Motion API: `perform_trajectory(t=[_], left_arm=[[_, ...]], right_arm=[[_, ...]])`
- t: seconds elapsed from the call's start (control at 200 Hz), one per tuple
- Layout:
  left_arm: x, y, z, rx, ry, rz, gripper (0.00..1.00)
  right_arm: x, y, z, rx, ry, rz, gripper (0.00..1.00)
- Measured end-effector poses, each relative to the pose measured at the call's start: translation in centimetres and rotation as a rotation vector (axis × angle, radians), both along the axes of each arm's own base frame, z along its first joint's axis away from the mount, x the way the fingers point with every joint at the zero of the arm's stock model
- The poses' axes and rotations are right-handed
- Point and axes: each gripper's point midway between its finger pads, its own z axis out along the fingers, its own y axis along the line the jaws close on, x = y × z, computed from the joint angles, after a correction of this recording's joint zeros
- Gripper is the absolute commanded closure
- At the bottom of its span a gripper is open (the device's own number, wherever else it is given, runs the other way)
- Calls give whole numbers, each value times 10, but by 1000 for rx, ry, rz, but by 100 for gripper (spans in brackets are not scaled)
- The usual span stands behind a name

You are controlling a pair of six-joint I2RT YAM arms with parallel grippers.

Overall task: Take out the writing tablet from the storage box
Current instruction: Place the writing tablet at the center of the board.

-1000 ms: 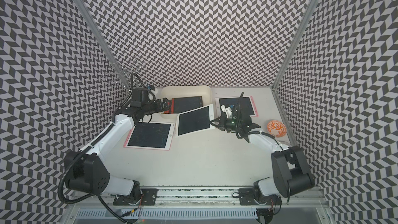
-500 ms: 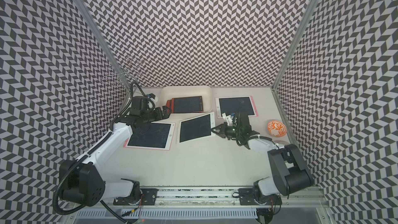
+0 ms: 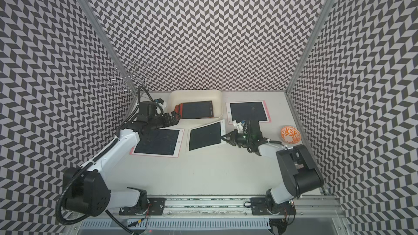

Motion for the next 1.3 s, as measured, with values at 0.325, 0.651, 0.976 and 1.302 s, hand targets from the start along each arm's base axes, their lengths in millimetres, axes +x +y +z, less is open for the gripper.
perform_trajectory(t=[0.325, 0.651, 0.976, 1.302], left_arm=[[3, -1, -12, 3, 29, -4, 1], [4, -3, -15, 2, 34, -12, 1], [6, 0, -15, 7, 29, -10, 1], [9, 2, -22, 14, 42, -6, 1]], right_arm=[[3, 0, -12, -12, 12, -4, 78], [5, -5, -26, -57, 33, -28, 58], [8, -14, -37, -108, 50, -65, 35], [17, -26, -45, -198, 57, -125, 0]])
